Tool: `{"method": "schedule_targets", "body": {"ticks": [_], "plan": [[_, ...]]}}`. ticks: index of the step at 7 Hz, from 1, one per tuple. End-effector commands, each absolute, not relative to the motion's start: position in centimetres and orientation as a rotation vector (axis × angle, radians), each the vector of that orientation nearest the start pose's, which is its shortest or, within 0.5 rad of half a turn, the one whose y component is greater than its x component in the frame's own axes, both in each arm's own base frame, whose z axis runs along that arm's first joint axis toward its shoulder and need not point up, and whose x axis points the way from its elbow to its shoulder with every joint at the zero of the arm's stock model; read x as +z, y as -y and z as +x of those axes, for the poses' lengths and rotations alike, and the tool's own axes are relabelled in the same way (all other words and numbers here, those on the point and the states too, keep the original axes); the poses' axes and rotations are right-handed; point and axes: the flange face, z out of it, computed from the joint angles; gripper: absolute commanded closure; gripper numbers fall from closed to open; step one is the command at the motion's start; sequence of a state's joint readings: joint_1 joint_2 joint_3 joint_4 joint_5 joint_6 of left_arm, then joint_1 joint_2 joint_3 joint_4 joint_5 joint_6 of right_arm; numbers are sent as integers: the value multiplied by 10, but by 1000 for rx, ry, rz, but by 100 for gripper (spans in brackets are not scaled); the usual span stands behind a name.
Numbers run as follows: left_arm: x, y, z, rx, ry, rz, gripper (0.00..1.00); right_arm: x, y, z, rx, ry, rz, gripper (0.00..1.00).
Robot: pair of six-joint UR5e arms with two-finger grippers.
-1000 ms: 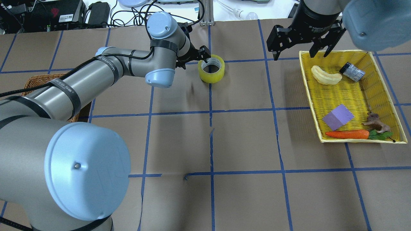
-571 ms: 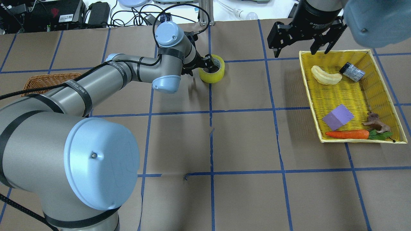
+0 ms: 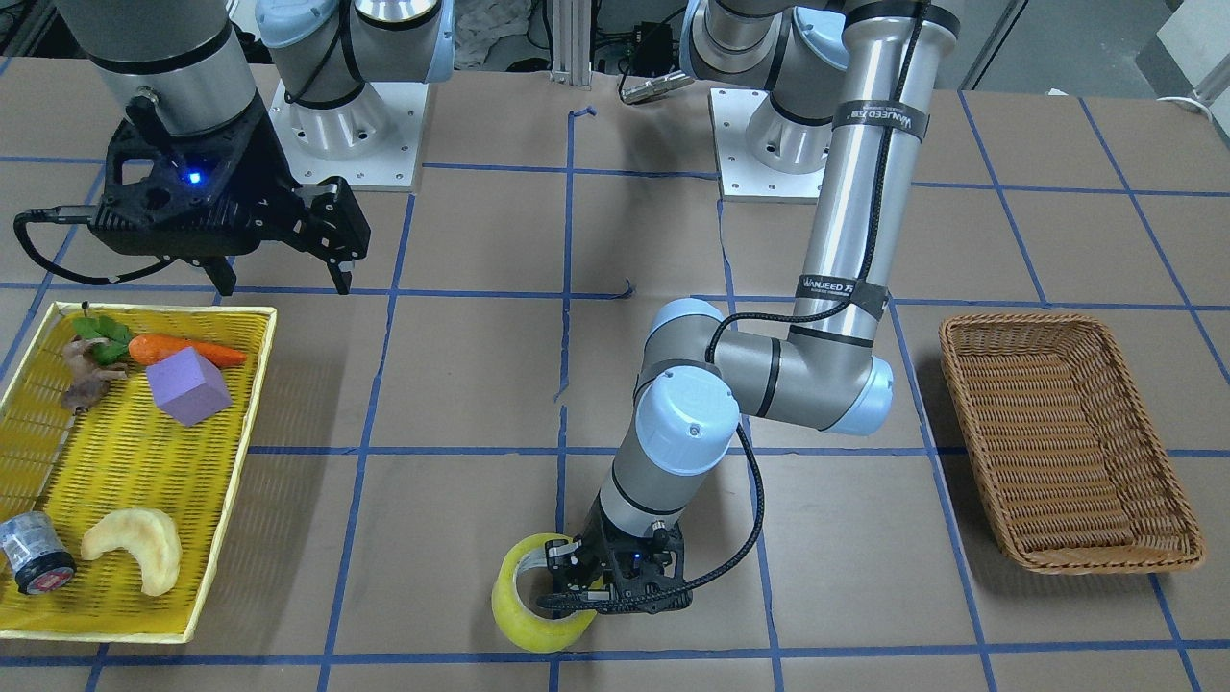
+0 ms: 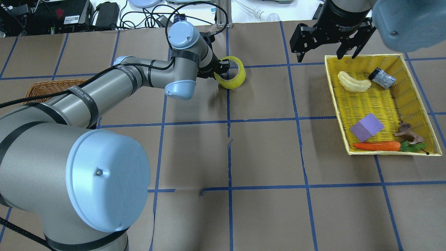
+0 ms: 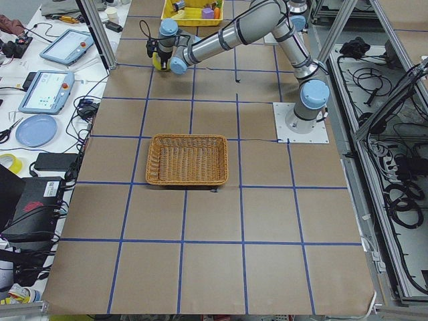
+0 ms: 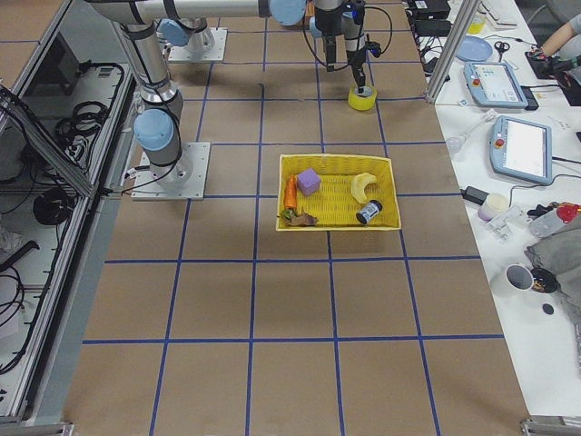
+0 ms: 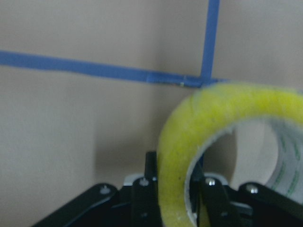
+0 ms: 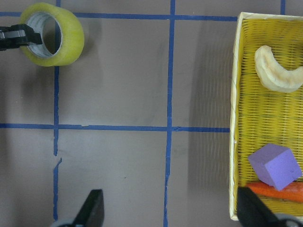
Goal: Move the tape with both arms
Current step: 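Grasp the tape roll with the left gripper and lift it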
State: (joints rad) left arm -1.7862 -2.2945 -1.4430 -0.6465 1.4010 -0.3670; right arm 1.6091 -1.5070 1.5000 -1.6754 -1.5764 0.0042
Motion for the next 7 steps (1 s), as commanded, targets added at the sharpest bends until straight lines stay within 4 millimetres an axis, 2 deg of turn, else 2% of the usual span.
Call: {"method": "schedule_targets", "body": {"ticks": [1, 2, 3, 4, 5, 6, 7], "plan": [[248, 687, -288, -426, -3339, -188, 100, 501, 523, 153, -171, -3140, -52, 0], [281, 695, -242, -347, -3297, -208, 100, 501, 524, 153, -173, -3136, -55, 0], [313, 694, -186, -278, -3268, -200, 100, 501, 524, 153, -176, -3135, -58, 0], [341, 688, -128, -231, -3210, -174, 100, 500, 524, 153, -171, -3136, -55, 0], [369, 678, -58, -173, -3172, -179, 100, 499, 524, 153, -169, -3136, -58, 0], [388, 662, 8, -131, -3160, -124, 100, 501, 523, 153, -176, -3135, -58, 0], [395, 647, 76, -95, -3145, -141, 100, 500, 523, 153, -171, -3134, -55, 0]]}}
